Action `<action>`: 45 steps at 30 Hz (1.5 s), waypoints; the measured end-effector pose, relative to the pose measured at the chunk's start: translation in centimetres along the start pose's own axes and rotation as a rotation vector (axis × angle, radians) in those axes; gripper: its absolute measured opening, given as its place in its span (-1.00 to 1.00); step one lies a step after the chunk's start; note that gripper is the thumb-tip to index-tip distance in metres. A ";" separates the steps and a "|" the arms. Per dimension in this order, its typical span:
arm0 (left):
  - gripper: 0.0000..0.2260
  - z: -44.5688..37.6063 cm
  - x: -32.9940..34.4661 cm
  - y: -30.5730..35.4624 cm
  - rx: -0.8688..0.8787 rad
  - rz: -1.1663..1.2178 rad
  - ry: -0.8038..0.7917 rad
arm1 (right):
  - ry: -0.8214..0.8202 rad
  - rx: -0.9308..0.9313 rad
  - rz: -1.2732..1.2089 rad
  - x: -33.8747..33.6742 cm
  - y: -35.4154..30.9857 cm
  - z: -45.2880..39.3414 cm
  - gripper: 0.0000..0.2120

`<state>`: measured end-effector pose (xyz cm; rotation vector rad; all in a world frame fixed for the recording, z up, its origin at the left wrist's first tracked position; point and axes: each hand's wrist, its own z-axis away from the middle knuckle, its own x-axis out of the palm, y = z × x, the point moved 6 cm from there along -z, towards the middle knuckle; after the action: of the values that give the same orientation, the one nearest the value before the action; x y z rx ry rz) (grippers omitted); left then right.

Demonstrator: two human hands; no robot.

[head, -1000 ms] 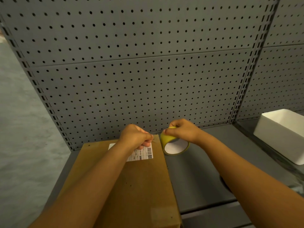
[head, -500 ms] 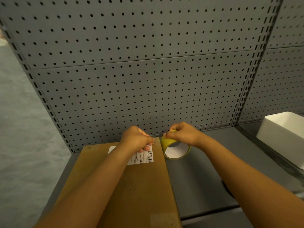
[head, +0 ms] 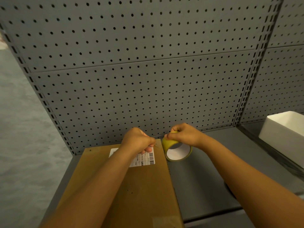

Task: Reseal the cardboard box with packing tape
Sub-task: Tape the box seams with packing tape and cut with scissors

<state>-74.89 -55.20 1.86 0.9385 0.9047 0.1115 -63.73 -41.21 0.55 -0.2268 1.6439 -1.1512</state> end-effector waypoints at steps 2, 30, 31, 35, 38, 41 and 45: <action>-0.90 0.0 0.1 0.0 -0.009 -0.025 0.008 | 0.005 -0.001 0.000 0.0 0.0 0.1 -0.75; -0.79 1.4 -1.3 0.5 0.405 -0.447 0.112 | 0.042 0.028 -0.019 -0.1 -0.5 0.9 -0.70; -0.81 1.5 -1.3 0.6 0.412 -0.450 0.127 | 0.043 0.026 -0.015 -0.1 -0.6 1.0 -0.70; -0.83 1.7 -1.1 0.8 0.434 -0.444 0.164 | 0.057 0.028 -0.002 0.1 -0.5 1.2 -0.72; -0.82 1.8 -1.1 0.5 0.427 -0.426 0.144 | 0.067 0.020 -0.004 0.2 -0.4 1.3 -0.72; -0.78 1.5 -0.9 0.4 0.428 -0.375 0.033 | 0.077 0.019 -0.005 0.2 -0.2 1.4 -0.70; -0.76 1.7 -0.7 0.5 0.462 -0.375 -0.045 | 0.102 0.020 -0.002 0.2 0.1 1.4 -0.60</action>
<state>-74.00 -56.27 3.14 1.1712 1.0719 -0.4548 -62.65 -42.08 0.36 -0.1595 1.7206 -1.1964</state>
